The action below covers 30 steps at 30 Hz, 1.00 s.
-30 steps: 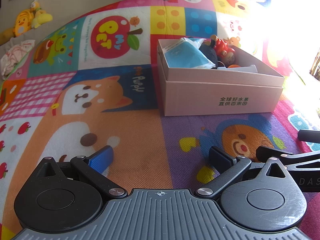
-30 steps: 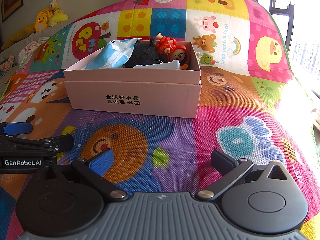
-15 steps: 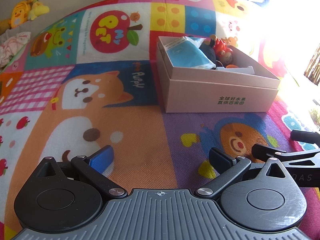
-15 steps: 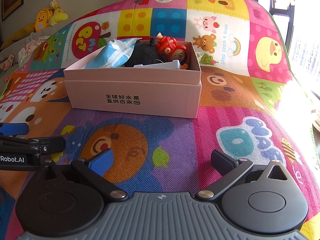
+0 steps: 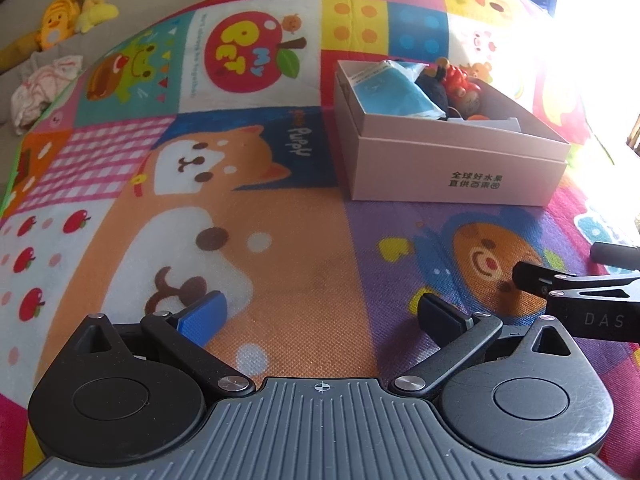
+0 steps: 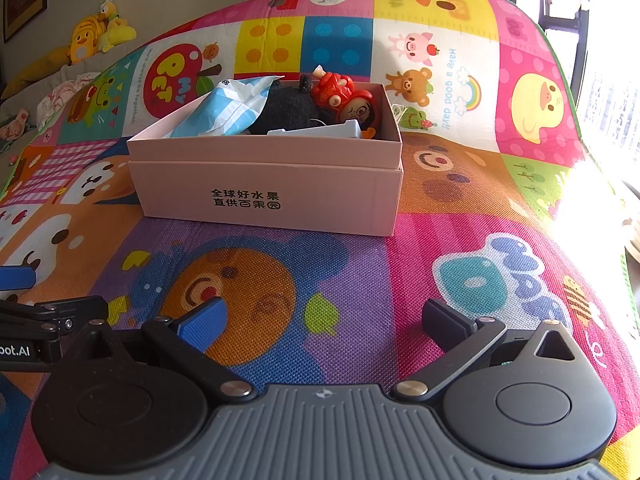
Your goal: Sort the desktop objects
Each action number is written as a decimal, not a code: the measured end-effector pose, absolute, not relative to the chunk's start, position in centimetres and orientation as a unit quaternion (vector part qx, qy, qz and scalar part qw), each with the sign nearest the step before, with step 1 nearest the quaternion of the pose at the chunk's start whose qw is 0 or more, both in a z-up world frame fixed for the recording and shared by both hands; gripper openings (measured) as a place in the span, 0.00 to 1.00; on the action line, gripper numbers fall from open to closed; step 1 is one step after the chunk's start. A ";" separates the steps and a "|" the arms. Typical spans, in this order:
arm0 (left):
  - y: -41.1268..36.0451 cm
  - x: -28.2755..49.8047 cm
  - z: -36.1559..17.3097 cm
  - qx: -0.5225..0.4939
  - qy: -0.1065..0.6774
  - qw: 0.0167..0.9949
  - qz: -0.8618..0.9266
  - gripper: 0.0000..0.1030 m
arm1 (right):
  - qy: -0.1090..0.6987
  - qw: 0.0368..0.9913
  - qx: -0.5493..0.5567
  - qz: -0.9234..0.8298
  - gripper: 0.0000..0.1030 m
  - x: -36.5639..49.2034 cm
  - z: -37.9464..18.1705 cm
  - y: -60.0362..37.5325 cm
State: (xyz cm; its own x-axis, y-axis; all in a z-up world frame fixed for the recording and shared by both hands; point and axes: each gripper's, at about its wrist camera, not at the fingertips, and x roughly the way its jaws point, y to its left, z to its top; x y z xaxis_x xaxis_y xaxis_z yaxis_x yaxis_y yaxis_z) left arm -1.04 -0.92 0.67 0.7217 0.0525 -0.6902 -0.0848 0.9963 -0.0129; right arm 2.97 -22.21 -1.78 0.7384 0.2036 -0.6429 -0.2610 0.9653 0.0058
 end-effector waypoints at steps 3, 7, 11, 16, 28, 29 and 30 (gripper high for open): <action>-1.3 -1.1 0.6 -0.015 0.369 0.928 0.043 1.00 | 0.339 0.931 -0.042 0.125 1.00 3.0 -1.8 -22.2; -1.3 -1.1 0.5 -0.017 0.365 0.930 0.046 1.00 | 0.339 0.931 -0.042 0.125 1.00 3.0 -1.8 -22.2; -1.3 -1.1 0.5 -0.017 0.364 0.930 0.046 1.00 | 0.339 0.931 -0.042 0.125 1.00 3.0 -1.8 -22.1; -1.3 -1.1 0.6 -0.017 0.364 0.930 0.046 1.00 | 0.339 0.931 -0.042 0.125 1.00 2.9 -1.8 -22.1; -1.3 -1.2 0.6 -0.017 0.364 0.930 0.046 1.00 | 0.339 0.931 -0.042 0.125 1.00 3.0 -1.8 -22.2; -1.3 -1.2 0.6 -0.017 0.364 0.930 0.046 1.00 | 0.339 0.931 -0.042 0.125 1.00 3.0 -1.8 -22.2; -1.3 -1.1 0.6 -0.017 0.364 0.930 0.046 1.00 | 0.339 0.931 -0.042 0.125 1.00 3.0 -1.8 -22.2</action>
